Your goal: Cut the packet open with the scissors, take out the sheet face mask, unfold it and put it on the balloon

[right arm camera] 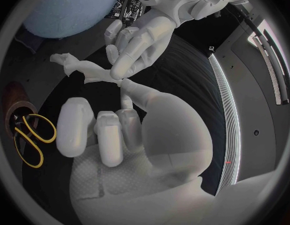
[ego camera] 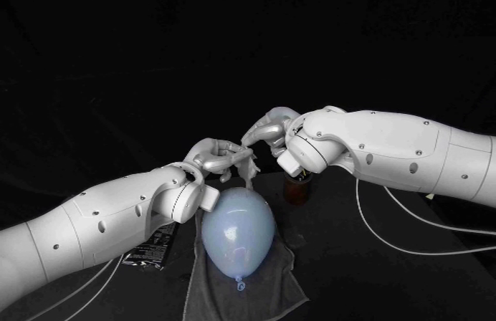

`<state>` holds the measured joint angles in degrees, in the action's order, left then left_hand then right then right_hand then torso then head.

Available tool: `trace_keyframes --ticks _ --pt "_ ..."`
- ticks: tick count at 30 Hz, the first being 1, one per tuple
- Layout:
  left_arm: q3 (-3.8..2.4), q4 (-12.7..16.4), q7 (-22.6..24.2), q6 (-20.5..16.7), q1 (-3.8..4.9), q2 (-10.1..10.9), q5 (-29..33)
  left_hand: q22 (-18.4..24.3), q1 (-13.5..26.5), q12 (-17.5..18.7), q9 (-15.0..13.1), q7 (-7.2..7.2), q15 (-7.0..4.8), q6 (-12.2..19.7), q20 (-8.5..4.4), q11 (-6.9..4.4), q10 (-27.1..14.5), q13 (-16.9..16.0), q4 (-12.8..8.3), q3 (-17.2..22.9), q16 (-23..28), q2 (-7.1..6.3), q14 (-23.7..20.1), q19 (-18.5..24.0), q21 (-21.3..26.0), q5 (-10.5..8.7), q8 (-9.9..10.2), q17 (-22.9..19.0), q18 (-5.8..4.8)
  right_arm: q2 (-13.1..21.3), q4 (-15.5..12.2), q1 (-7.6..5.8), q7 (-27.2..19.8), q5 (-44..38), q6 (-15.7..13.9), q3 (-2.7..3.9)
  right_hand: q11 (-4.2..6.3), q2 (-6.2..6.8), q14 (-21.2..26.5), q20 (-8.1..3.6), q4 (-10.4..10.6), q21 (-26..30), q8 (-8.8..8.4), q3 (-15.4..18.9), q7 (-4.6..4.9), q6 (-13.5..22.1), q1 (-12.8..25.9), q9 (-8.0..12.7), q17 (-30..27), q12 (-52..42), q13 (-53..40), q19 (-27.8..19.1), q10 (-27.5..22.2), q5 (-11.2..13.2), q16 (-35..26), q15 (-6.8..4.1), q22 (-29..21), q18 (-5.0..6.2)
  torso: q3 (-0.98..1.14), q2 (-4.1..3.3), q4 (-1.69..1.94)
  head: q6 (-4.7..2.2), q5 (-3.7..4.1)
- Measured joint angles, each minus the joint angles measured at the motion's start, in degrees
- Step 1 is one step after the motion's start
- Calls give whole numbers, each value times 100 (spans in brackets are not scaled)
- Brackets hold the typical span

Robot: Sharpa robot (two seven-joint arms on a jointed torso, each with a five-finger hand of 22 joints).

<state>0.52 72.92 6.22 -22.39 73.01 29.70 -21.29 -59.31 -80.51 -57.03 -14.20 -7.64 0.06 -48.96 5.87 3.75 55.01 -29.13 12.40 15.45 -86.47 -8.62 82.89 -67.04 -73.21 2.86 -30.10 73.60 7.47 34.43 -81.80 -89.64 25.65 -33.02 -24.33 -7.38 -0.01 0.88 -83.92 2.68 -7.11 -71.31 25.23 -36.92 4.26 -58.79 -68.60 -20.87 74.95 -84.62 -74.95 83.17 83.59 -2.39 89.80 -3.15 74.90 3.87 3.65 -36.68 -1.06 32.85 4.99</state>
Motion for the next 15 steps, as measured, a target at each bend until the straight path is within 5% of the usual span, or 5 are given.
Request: trace_keyframes --ticks 6,15 --pt "0 -1 56 -41 0 -5 1 -72 -520 0 1 151 -80 -147 -74 -122 -23 46 -213 634 -22 582 79 -75 -47 -2 -116 63 0 2 2 7 -1 -1 -5 0 0 -15 0 0 0 3 0 0 6 8 16 0 -1 1 1 0 0 -26 0 0 1 0 0 0 1 1 7" --pt "0 -6 112 -95 0 -6 10 -189 -391 50 -16 117 -87 -138 -105 -147 54 97 -505 1496 -28 391 86 -105 -124 -45 -407 106 0 5 9 9 -2 -2 -19 0 0 -22 1 1 0 4 0 0 3 24 23 0 -5 2 5 -1 0 -26 -4 1 4 0 -3 0 3 4 7"
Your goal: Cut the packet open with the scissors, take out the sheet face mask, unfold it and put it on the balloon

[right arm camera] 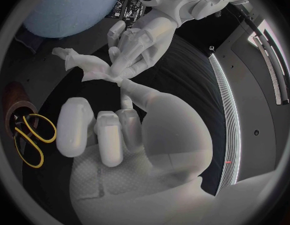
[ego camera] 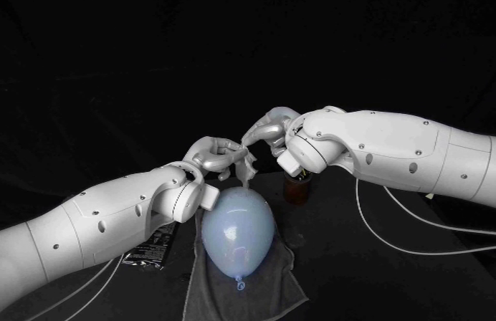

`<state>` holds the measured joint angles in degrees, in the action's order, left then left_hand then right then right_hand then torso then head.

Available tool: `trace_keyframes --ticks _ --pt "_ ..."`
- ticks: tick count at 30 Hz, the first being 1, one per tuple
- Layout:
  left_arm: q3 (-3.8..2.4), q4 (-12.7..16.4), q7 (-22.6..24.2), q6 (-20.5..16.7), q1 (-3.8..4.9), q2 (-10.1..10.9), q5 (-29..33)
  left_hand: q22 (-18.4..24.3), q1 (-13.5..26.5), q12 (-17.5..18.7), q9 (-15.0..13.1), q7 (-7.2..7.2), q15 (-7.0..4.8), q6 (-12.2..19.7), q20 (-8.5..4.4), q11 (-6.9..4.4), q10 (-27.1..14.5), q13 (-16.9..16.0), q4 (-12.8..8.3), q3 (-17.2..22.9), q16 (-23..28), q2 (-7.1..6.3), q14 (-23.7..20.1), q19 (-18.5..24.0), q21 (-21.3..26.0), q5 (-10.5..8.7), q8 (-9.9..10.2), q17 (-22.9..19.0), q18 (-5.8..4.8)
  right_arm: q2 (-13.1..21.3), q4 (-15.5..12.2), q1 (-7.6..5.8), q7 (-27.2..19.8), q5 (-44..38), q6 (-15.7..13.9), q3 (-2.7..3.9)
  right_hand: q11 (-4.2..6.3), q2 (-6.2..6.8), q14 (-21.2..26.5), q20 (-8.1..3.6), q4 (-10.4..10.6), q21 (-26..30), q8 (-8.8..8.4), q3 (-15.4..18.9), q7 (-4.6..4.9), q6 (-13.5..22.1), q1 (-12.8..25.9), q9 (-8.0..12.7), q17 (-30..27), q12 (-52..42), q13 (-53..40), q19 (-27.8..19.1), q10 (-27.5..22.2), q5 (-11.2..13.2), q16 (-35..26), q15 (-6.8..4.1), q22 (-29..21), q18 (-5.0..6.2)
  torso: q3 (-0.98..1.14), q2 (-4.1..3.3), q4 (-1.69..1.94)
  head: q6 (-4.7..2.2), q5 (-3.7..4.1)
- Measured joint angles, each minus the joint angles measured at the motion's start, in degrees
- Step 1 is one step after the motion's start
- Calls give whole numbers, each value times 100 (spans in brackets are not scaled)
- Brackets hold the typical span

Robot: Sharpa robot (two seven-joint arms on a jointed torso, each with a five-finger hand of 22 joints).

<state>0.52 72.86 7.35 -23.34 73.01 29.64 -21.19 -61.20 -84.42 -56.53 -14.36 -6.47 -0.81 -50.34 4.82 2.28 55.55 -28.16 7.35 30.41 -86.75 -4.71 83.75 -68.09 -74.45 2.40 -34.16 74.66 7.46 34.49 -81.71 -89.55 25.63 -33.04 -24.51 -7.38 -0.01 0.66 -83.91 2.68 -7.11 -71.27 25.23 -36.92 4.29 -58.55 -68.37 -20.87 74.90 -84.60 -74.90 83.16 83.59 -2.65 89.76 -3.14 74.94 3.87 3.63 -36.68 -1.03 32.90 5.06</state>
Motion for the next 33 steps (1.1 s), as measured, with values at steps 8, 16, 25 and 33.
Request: trace_keyframes --ticks 8,16,25,33 --pt "-3 8 32 -14 0 14 2 -44 258 0 0 0 0 1 0 -2 17 1 -262 559 0 -179 0 0 -31 26 -177 25 0 11 55 2 -5 0 -30 -2 0 0 -14 0 -25 1 0 -24 -16 -12 0 0 1 13 -3 0 0 1 -12 -14 1 0 0 -1 0 8 4" --pt "-8 48 67 -6 7 59 3 -36 455 0 0 11 -21 10 0 -26 42 9 -276 574 1 -242 21 0 -31 27 -309 22 0 31 146 14 -22 -1 -62 -7 0 1 -14 1 -26 5 7 -23 -14 -13 0 0 5 14 -5 -1 0 3 4 -14 0 0 1 -1 1 11 10" --pt "-9 57 90 -6 7 75 9 -34 648 1 0 116 -63 -52 -1 -106 163 29 -256 407 1 -284 21 -1 -31 27 -357 20 0 49 164 16 -42 0 -70 -8 0 2 -13 1 -26 5 18 -23 -13 -14 0 0 5 -4 -5 -1 0 14 4 -13 -4 0 1 -1 1 20 11" --pt "-8 56 107 -10 7 79 36 -43 686 -28 1 147 -104 -81 -21 -146 202 29 -253 373 7 -278 21 -21 -29 26 -443 21 0 71 157 17 -55 1 -71 -8 0 18 -13 1 -27 5 29 -22 -10 -14 15 0 4 -4 -1 -1 0 24 0 -13 -3 0 1 -1 1 20 8"
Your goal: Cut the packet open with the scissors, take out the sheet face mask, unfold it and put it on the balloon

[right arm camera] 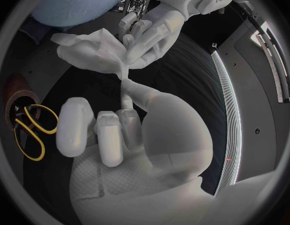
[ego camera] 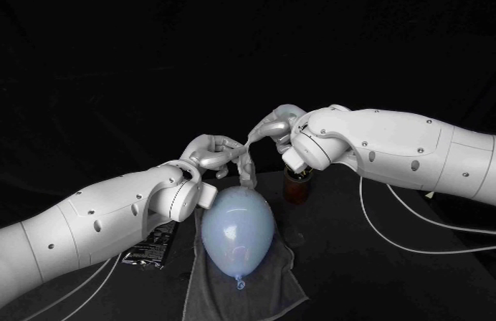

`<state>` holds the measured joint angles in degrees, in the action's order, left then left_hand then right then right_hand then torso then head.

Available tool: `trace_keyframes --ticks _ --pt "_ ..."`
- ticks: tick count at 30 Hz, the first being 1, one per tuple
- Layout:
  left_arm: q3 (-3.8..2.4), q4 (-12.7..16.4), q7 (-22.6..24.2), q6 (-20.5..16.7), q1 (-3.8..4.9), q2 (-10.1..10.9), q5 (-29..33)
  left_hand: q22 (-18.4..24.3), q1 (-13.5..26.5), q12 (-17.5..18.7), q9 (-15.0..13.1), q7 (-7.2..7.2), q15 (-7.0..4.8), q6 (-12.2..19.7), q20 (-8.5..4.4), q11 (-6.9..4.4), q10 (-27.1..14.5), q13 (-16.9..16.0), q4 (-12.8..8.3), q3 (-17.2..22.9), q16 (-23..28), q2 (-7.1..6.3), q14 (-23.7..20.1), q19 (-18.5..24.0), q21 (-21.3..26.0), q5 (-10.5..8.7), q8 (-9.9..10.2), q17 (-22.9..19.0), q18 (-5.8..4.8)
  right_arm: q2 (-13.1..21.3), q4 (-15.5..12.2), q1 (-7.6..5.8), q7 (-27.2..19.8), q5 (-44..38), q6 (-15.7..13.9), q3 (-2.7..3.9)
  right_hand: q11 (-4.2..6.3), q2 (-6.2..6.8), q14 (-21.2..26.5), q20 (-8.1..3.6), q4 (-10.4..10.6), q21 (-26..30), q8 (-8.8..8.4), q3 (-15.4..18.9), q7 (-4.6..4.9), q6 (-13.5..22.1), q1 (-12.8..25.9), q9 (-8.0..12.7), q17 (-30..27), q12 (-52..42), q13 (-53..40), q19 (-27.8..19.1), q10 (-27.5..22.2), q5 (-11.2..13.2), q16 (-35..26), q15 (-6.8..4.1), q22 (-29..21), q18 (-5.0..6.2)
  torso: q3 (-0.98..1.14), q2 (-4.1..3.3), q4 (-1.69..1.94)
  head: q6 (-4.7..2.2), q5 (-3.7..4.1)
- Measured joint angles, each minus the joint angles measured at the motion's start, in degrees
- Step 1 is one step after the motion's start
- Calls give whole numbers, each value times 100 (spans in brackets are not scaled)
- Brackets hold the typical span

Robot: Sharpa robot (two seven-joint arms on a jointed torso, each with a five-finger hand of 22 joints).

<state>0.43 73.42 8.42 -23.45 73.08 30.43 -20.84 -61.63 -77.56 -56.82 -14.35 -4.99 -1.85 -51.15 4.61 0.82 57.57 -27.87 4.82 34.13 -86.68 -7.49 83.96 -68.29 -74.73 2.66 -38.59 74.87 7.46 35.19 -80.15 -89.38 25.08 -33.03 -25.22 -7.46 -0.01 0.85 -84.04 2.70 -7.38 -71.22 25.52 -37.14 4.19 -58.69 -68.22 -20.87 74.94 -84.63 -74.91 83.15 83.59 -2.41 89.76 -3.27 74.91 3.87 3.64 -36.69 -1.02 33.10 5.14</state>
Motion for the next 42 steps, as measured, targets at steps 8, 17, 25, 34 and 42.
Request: trace_keyframes --ticks 8,17,25,34,42 --pt "0 -4 16 -25 -1 14 111 -24 1 0 0 9 1 9 -21 -20 21 -7 0 0 -23 -1 0 -21 1 -1 -1 3 0 43 -20 13 -19 0 -4 1 0 1 0 -3 -7 0 0 7 5 2 0 0 -4 1 -1 3 0 -23 -16 0 3 0 1 0 -3 -3 -10" --pt "0 -6 26 -80 0 31 254 -48 21 1 0 10 -41 11 -41 -38 42 -6 0 0 -23 -21 -1 -41 2 -3 -66 7 0 76 -49 16 -34 -2 -15 1 0 22 1 -13 -5 0 23 5 11 5 19 0 -2 2 -4 13 0 -25 4 1 3 0 1 2 -3 1 -13" --pt "1 15 48 -87 0 53 429 -25 -12 1 0 20 -40 22 -41 -30 49 -6 -1 -1 -23 11 -1 -41 2 -22 -67 7 0 92 -44 20 -48 -11 -25 1 8 28 1 -12 10 0 48 -10 8 -1 11 1 1 5 -4 12 -8 -23 4 1 1 0 1 3 -3 5 -14" --pt "2 36 88 -87 -4 83 617 -10 -17 2 0 21 -40 24 -63 -30 49 -5 -2 -2 -22 16 -1 -19 3 -33 -67 8 1 114 -31 31 -59 -24 -47 1 8 26 2 -12 10 0 56 -10 5 -9 -3 2 1 17 1 12 -8 -21 -1 2 -1 0 2 3 -1 9 -18" --pt "8 37 120 -110 -15 146 802 -6 -17 2 0 28 -40 31 -62 -48 73 -4 -2 -1 -22 16 -2 -19 4 -33 -149 7 1 180 29 33 -59 -61 -148 5 8 10 2 -11 10 0 58 -10 5 -8 -3 2 -3 -2 -2 11 -8 -21 -5 2 1 0 2 2 -2 10 -16"
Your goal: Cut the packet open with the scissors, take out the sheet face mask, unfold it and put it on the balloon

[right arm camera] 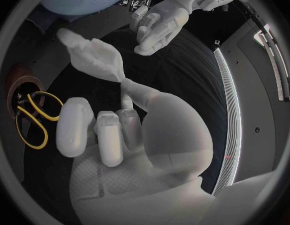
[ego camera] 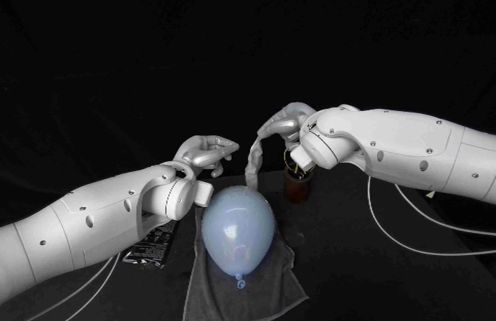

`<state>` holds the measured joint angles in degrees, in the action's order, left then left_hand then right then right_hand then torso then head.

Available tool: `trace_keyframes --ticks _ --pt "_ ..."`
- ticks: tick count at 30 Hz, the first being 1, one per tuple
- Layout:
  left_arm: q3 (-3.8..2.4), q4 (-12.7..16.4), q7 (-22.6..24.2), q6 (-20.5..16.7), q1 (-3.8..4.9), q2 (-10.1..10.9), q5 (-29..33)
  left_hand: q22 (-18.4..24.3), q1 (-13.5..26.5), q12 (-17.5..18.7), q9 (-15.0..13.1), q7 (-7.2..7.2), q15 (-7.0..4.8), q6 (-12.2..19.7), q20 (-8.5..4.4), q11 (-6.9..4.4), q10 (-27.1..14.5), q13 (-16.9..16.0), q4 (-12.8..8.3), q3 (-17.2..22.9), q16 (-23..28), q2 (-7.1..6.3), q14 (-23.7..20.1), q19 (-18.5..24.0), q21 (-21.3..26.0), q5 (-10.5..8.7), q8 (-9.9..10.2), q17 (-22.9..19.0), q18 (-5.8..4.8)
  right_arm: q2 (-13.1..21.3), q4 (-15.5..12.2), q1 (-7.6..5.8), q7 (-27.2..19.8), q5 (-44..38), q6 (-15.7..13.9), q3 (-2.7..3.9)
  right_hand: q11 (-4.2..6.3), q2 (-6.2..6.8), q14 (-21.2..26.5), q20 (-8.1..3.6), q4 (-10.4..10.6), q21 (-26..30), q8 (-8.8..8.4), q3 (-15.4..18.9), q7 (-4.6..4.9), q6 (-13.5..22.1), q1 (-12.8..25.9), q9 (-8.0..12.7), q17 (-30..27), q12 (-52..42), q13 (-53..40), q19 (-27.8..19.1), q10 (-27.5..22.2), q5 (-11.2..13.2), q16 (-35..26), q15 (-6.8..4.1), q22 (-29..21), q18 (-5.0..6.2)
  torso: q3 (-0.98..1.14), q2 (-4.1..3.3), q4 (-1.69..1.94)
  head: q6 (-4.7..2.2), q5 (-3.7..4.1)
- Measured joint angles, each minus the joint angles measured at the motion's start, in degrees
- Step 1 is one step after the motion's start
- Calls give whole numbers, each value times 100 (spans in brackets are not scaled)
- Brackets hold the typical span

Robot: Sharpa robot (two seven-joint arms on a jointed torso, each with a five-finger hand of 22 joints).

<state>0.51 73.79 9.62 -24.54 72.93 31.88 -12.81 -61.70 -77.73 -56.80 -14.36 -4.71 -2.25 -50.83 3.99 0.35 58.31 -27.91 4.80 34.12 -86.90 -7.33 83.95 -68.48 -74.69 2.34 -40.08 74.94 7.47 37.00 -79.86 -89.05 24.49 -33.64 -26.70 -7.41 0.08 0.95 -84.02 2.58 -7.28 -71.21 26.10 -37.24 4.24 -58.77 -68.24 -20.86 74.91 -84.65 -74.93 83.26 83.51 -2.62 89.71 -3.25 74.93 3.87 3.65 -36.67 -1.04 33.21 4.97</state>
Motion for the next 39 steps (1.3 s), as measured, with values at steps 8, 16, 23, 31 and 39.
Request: trace_keyframes --ticks 8,16,23,31,39 --pt "2 17 29 -22 -2 26 117 -4 10 1 0 0 0 1 0 1 0 1 -18 18 -23 9 -1 0 2 0 0 0 0 17 -3 7 3 -27 -62 0 0 -8 1 1 0 0 2 0 3 10 9 0 -1 0 -2 0 0 9 10 0 2 0 0 0 0 1 1" --pt "2 19 67 -34 -5 45 150 30 40 -12 0 20 -21 21 -21 2 -1 8 -19 18 -23 39 21 46 16 -2 1 0 0 52 -29 9 -10 -38 -72 0 0 -14 9 1 -24 0 4 -23 2 23 17 0 0 1 -2 -1 0 11 8 9 1 0 -2 -1 1 -9 3" --pt "1 -38 299 54 -6 46 10 1933 36 1143 -93 -435 387 780 213 484 -1094 612 -87 77 1266 44 -2176 1976 1472 79 509 -3198 145 99 -103 16 -189 -59 131 0 0 -13 10 1 -24 36 5 -22 -17 16 17 0 4 2 1 -2 0 20 5 10 -2 0 -4 -3 2 -25 9" --pt "1 -240 743 380 -6 97 -255 2846 -283 2570 156 -617 1077 1090 839 1042 -1699 1610 -569 257 3515 -141 -4850 3832 3311 43 824 -4889 -269 123 -281 28 -572 -202 625 0 0 -13 10 10 -42 78 5 -36 -17 16 17 0 3 4 2 -10 -1 6 -2 10 -2 0 -3 -3 2 -37 -16" --pt "-1 -370 956 733 -6 94 -732 3987 6 3327 356 -572 1321 1332 1292 1152 -1817 2236 -662 -174 4957 -488 -5308 4378 5028 43 1120 -5815 -358 184 -468 33 -959 -432 953 1 0 -12 10 10 -31 78 5 -47 -16 17 17 0 0 7 -2 -10 -1 -4 10 10 0 0 -7 -1 4 -32 -32"
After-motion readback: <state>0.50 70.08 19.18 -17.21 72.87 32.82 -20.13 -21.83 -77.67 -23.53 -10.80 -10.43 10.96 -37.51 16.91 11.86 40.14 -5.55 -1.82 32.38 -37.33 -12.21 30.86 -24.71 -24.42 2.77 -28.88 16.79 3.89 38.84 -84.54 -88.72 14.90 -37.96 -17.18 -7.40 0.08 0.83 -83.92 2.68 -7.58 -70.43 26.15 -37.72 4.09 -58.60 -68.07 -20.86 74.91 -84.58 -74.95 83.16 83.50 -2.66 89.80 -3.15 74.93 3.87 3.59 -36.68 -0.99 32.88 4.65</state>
